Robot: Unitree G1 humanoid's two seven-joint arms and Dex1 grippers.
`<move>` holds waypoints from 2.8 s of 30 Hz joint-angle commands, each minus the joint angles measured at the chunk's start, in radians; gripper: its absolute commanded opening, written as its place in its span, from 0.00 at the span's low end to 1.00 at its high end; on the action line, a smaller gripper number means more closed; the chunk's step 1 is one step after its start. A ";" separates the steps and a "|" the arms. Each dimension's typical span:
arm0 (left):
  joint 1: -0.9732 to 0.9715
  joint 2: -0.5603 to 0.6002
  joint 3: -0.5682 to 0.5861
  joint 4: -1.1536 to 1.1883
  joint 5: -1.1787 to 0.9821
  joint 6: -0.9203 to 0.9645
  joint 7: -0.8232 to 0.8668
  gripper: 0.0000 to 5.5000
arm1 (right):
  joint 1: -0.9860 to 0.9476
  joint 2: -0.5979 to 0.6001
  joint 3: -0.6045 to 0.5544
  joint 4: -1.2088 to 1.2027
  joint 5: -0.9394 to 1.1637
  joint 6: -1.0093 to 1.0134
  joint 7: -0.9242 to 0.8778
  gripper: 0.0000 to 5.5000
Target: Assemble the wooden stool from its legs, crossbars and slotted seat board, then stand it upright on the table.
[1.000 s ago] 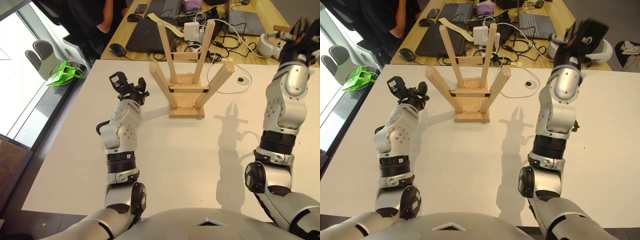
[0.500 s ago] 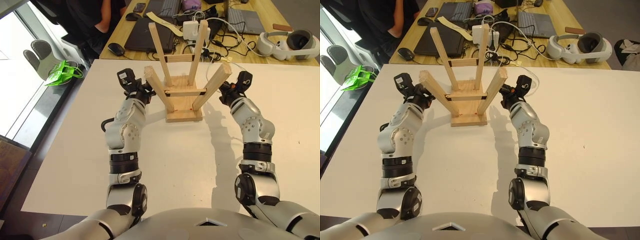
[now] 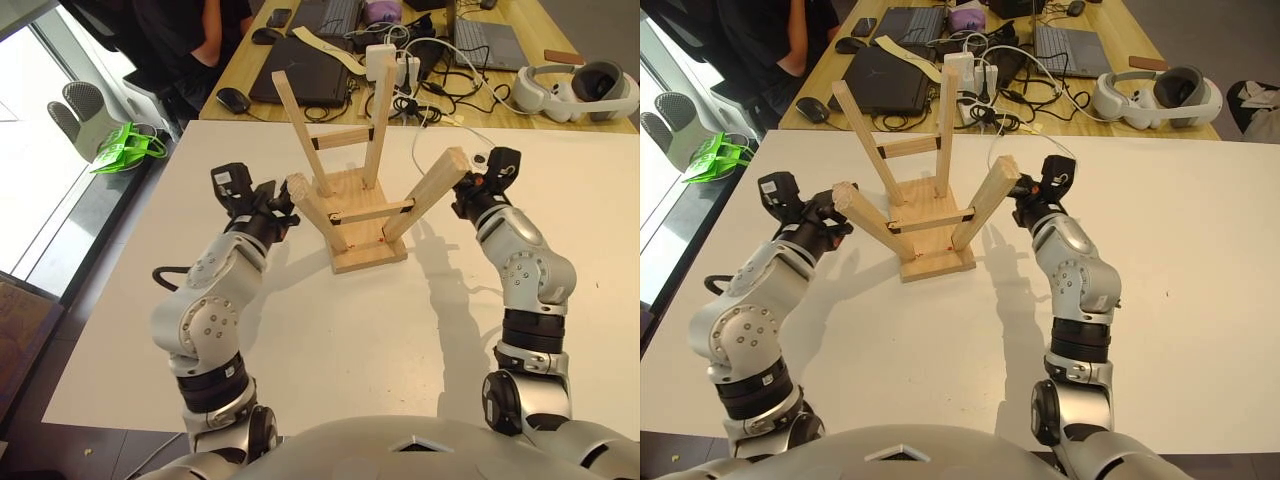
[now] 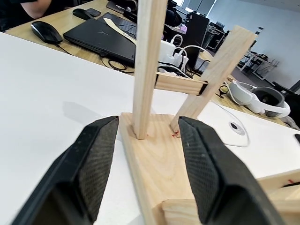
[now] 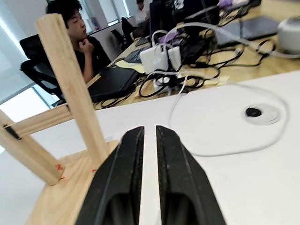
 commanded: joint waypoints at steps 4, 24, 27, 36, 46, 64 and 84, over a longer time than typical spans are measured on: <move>-0.342 0.156 0.181 0.078 -0.124 -0.017 -0.054 0.43 | 0.005 -0.009 -0.017 0.013 -0.077 -0.100 -0.072 0.09; -0.145 0.214 -0.527 0.115 -0.276 0.192 0.022 0.43 | -0.007 0.003 0.020 0.017 -0.085 -0.106 -0.059 0.09; -0.228 0.163 -0.414 0.138 -0.249 0.099 0.038 0.43 | -0.006 -0.002 0.019 0.017 -0.086 -0.104 -0.057 0.09; -0.375 0.090 -0.110 0.118 -0.259 -0.030 0.101 0.43 | -0.018 0.006 -0.016 -0.060 -0.063 -0.224 -0.053 0.09; -0.182 0.092 -0.040 0.026 -0.218 -0.044 0.134 0.43 | -0.137 -0.070 0.231 -0.524 0.216 -0.072 0.175 0.09; -0.084 0.001 0.040 0.113 0.217 -0.396 0.282 0.43 | -0.638 0.021 0.216 0.032 0.200 -0.115 0.268 0.09; -0.012 -0.105 -0.016 0.356 0.359 -0.548 0.238 0.43 | -0.405 0.044 0.455 0.054 0.182 -0.126 0.601 0.09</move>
